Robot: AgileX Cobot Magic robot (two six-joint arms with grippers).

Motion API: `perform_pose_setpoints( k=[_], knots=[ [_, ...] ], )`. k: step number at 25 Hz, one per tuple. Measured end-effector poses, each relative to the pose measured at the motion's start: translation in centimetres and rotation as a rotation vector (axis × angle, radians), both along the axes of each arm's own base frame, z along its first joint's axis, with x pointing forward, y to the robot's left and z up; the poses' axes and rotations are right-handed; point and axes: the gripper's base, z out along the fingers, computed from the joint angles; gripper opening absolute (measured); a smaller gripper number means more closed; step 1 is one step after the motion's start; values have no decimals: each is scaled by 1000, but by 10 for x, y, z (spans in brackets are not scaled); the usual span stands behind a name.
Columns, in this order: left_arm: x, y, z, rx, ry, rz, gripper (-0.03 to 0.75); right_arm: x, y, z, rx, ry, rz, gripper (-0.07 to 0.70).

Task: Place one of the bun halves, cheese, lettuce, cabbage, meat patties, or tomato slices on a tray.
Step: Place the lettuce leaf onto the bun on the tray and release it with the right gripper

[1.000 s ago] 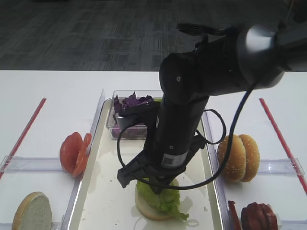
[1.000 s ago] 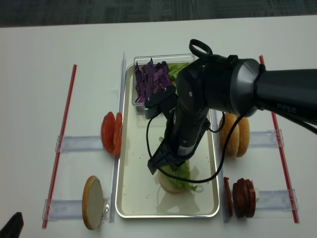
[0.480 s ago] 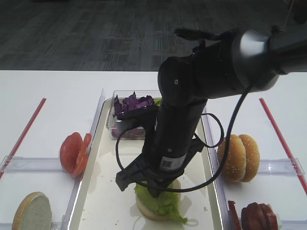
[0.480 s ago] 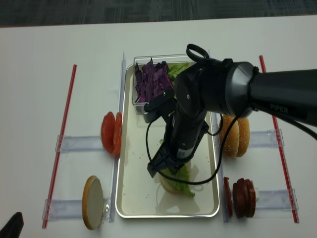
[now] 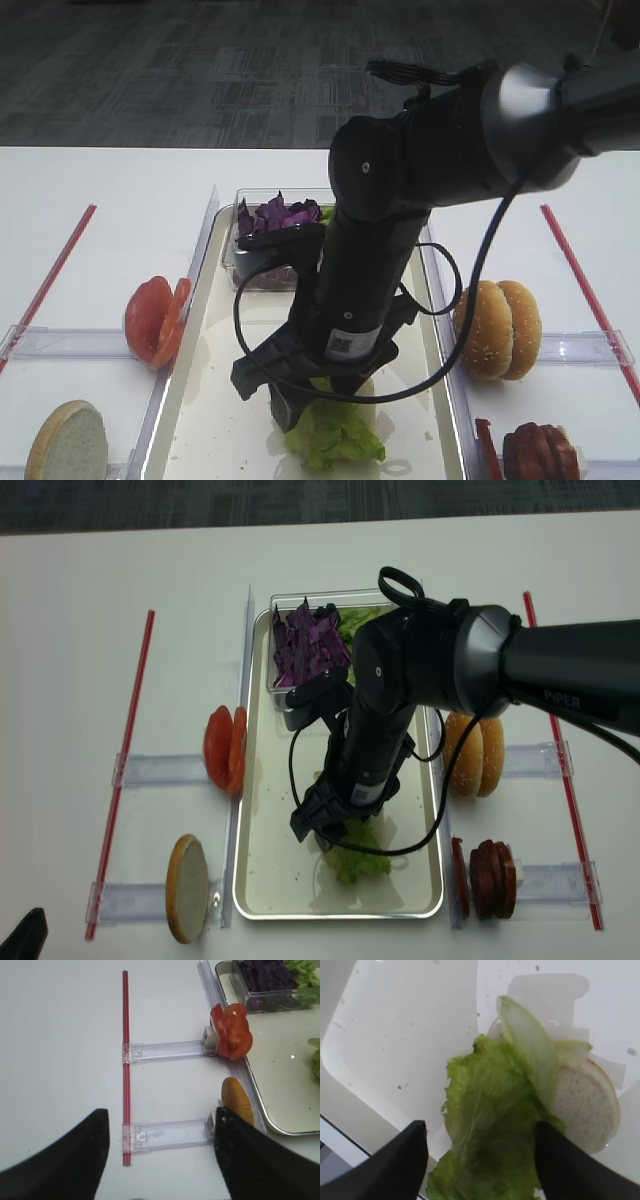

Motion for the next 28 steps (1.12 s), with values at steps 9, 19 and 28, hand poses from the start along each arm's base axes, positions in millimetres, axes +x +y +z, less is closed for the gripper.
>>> perform_pose_setpoints(
  k=[9,19,28],
  knots=[
    [0,0,0,0,0,0,433,0,-1,0,-10,-3,-1,498],
    [0,0,0,0,0,0,433,4,-6,3,-92,-29,10,499],
    [0,0,0,0,0,0,433,22,5,38,-92,-88,32,499]
  ],
)
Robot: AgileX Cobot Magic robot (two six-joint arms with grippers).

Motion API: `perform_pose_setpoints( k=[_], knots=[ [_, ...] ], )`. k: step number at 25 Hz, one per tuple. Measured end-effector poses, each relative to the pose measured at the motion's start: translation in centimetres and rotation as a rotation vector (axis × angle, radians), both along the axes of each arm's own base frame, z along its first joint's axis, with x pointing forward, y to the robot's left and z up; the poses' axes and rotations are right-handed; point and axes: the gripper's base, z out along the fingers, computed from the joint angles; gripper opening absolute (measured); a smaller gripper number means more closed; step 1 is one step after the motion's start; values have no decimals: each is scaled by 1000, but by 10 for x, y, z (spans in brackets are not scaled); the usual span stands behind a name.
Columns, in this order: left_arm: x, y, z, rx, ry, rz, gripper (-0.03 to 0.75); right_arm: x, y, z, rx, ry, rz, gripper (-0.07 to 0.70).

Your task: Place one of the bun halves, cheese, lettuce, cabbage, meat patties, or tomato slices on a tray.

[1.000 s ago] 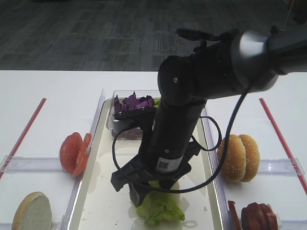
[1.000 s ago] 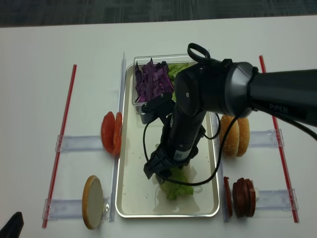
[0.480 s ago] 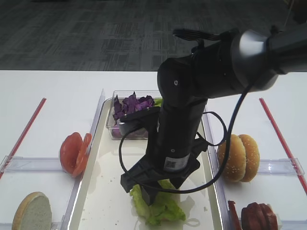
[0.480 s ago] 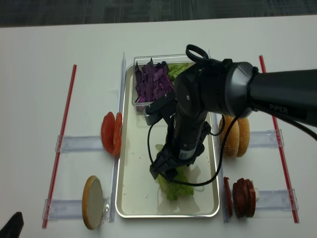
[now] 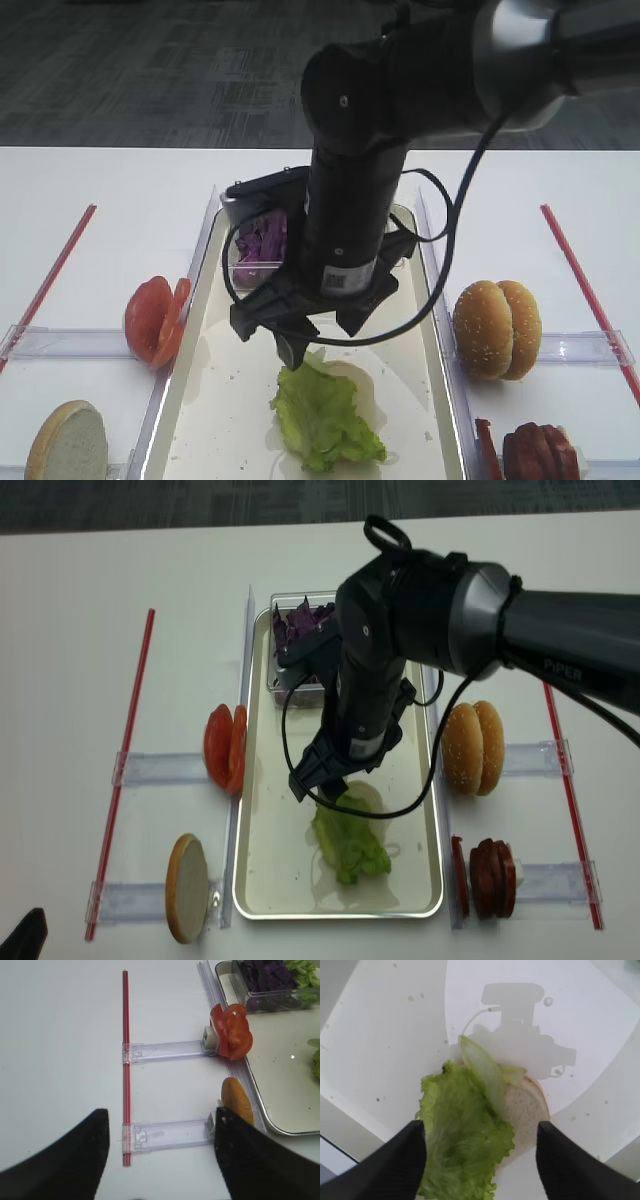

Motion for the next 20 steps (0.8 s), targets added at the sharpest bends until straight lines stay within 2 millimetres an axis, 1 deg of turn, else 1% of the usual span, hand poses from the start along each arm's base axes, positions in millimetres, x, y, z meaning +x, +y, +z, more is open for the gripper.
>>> perform_pose_setpoints(
  k=[5,8,14,20],
  knots=[
    [0,0,0,0,0,0,433,6,6,23,8,-11,9,499],
    [0,0,0,0,0,0,433,8,7,32,5,-9,16,499],
    [0,0,0,0,0,0,433,8,7,46,-10,5,28,499],
    [0,0,0,0,0,0,433,13,11,59,12,-28,31,499]
  ],
)
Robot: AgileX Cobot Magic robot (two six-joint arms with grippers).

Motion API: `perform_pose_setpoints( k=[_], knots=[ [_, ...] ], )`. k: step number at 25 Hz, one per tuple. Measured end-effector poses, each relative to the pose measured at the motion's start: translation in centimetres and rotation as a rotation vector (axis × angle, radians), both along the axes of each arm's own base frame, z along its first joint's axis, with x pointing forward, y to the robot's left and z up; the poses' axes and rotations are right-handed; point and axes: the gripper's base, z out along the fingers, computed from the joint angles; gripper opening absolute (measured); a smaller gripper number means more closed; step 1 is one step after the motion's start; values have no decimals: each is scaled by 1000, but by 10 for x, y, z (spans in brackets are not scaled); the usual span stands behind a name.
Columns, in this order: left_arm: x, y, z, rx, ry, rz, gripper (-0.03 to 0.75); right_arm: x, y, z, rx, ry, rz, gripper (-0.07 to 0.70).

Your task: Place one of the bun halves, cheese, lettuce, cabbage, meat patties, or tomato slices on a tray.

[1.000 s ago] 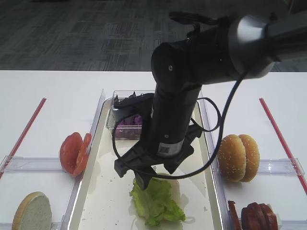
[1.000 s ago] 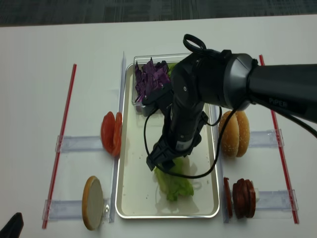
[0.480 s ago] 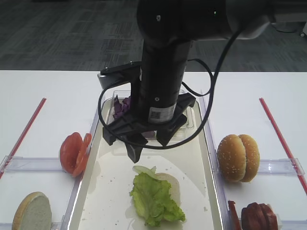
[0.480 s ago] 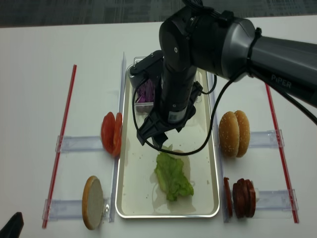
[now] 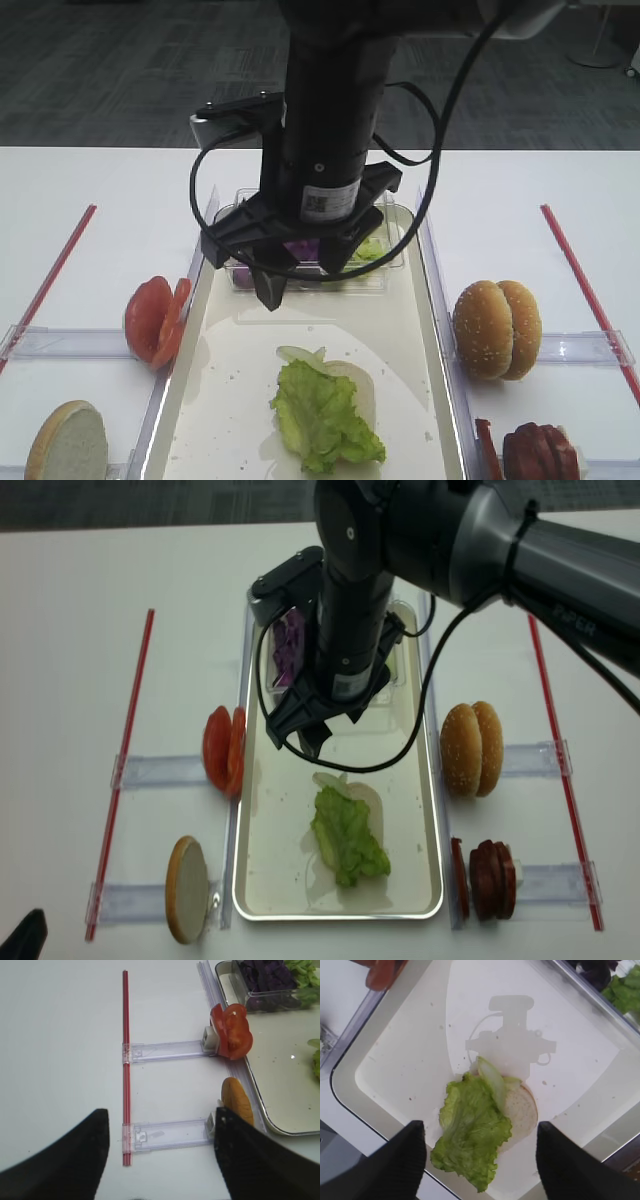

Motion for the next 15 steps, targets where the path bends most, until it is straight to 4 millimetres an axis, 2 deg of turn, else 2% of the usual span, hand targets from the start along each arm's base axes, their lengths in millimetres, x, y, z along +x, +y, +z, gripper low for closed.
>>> perform_pose_setpoints(
  k=[9,12,15],
  knots=[
    [0,0,0,0,0,0,433,3,-3,2,-23,-25,2,499],
    [0,0,0,0,0,0,433,13,-14,2,-14,-13,-42,499],
    [0,0,0,0,0,0,433,31,-36,2,-4,-5,-118,499]
  ],
)
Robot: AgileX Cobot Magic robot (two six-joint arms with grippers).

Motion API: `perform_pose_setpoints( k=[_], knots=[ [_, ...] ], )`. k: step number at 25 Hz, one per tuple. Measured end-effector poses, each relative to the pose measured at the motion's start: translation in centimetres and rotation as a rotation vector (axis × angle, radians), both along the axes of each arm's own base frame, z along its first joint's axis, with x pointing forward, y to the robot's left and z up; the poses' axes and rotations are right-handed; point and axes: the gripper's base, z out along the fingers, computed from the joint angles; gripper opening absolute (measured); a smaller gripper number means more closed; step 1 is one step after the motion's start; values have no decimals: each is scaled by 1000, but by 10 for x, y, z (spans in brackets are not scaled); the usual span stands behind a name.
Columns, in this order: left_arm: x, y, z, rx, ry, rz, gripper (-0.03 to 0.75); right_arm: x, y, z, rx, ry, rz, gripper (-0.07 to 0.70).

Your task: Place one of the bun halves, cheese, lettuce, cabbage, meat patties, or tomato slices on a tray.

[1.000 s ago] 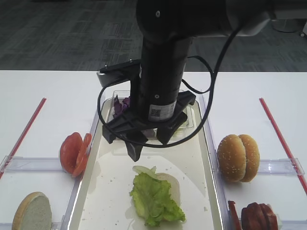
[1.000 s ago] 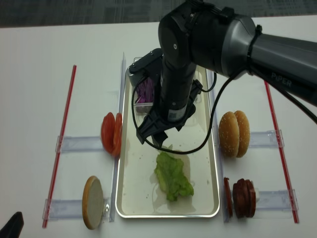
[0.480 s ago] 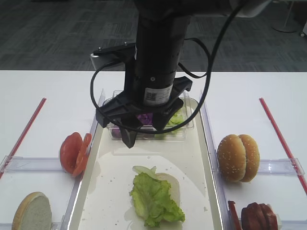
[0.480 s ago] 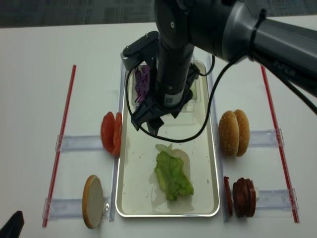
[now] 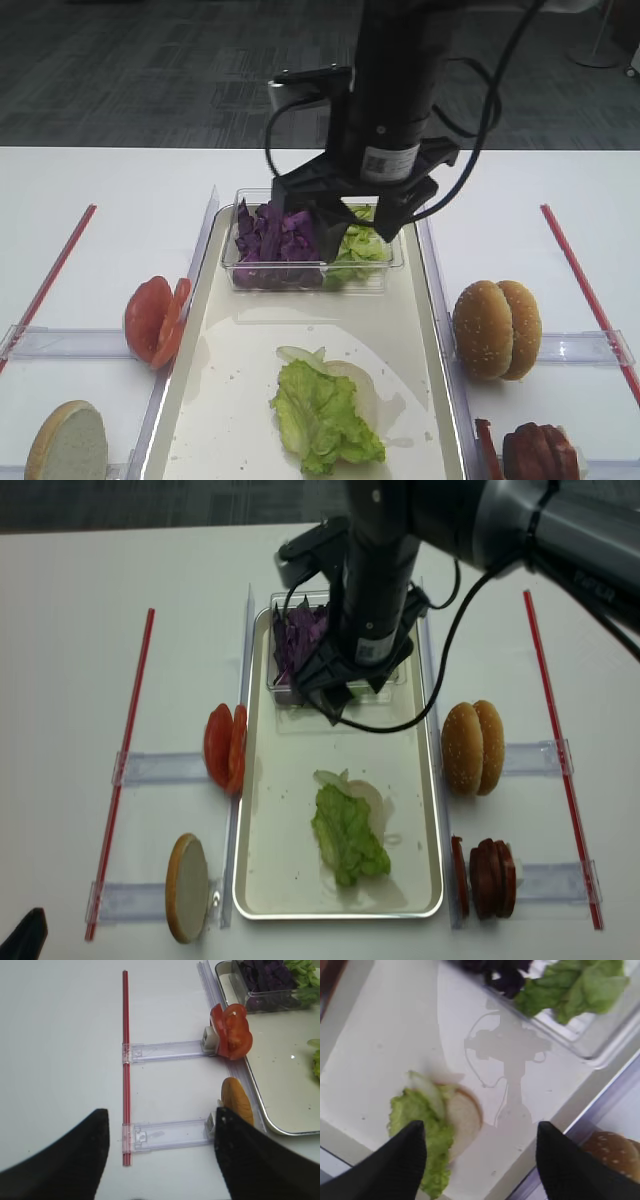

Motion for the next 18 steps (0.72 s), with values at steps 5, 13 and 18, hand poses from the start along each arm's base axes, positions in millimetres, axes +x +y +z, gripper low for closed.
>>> perform_pose_setpoints(
  k=[5,13,18],
  knots=[
    [0,0,0,0,0,0,433,28,-43,0,0,0,-131,492],
    [0,0,0,0,0,0,433,62,-124,-1,-50,-23,-337,463],
    [0,0,0,0,0,0,433,72,-170,-1,-63,-26,-443,463]
  ],
)
